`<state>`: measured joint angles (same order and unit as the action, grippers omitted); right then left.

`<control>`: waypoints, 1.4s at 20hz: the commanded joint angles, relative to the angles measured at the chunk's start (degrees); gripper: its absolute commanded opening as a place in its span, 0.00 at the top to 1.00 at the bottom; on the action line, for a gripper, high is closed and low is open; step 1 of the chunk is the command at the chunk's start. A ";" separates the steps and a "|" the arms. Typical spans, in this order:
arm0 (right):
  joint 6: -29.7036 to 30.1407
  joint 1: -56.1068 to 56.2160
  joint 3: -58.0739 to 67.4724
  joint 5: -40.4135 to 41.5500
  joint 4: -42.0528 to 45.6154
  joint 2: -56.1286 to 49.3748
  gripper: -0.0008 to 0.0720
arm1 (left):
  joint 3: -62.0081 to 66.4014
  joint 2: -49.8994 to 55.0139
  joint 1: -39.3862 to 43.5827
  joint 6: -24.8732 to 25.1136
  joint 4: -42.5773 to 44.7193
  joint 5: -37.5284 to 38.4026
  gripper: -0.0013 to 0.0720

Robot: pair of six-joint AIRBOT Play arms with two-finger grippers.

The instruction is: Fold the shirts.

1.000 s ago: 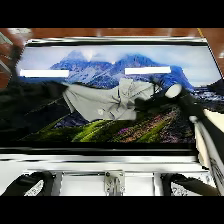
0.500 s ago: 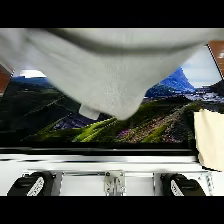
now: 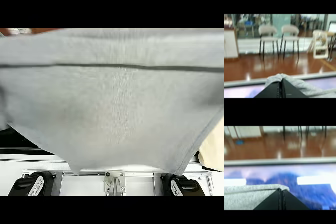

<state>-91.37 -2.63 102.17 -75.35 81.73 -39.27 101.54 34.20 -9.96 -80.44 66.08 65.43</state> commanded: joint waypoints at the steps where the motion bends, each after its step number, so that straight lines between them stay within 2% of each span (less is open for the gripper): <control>1: -0.31 -0.07 -0.42 -15.61 4.15 -6.80 0.92 | -7.65 0.04 -0.15 -0.26 4.24 7.78 0.93; 4: -0.33 -0.04 -6.47 -14.58 4.02 -14.93 0.92 | -20.65 0.79 -0.15 -0.26 4.22 5.75 0.93; 6: -0.87 -0.04 -11.58 -7.30 3.28 -21.35 0.92 | -30.53 2.86 -0.13 -0.24 1.81 -0.37 0.93; 8: -3.23 -0.04 -13.86 2.03 -0.13 -29.46 0.92 | -39.56 6.88 -0.04 -0.17 -5.20 -10.03 0.93; 10: -5.01 -0.04 -13.86 11.13 -6.23 -37.35 0.92 | -45.53 13.16 1.38 0.92 -12.90 -18.93 0.93; 12: -5.64 -0.04 -13.86 18.36 -13.05 -43.95 0.91 | -46.80 20.94 4.11 2.86 -15.26 -23.34 0.93; 15: -5.70 0.35 -13.86 20.28 -19.41 -51.95 0.91 | -46.80 32.15 8.22 2.75 -15.78 -24.92 0.93; 19: -5.66 2.05 -13.86 18.32 -20.63 -57.07 0.91 | -46.53 40.59 11.10 2.60 -21.75 -24.37 0.93; 20: -5.66 2.21 -13.75 18.67 -20.87 -56.94 0.91 | -46.27 41.09 11.04 2.60 -23.10 -24.28 0.89; 21: -5.60 2.19 -13.22 18.88 -21.99 -56.87 0.85 | -45.77 41.05 10.75 2.62 -23.26 -24.20 0.70; 22: -5.40 1.53 -12.11 17.79 -22.93 -56.68 0.59 | -44.81 40.85 9.97 2.62 -23.26 -23.15 0.39; 23: -3.50 0.63 -10.75 15.41 -23.80 -56.11 0.33 | -42.93 40.72 8.20 2.89 -22.75 -19.82 0.24; 25: 5.51 -1.81 -7.13 6.10 -22.34 -53.62 0.29 | -37.07 40.72 2.80 2.75 -14.86 -6.80 0.25; 26: 8.81 -3.26 -5.66 0.11 -18.27 -51.80 0.29 | -34.03 40.74 -0.35 1.75 -8.94 1.66 0.26; 28: 10.43 -6.69 -5.27 -10.40 -5.64 -47.89 0.29 | -31.26 40.65 -5.97 -0.39 0.35 16.06 0.28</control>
<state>-87.11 -5.69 94.80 -71.05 64.42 -90.98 65.39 74.56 -9.26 -78.67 54.15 60.88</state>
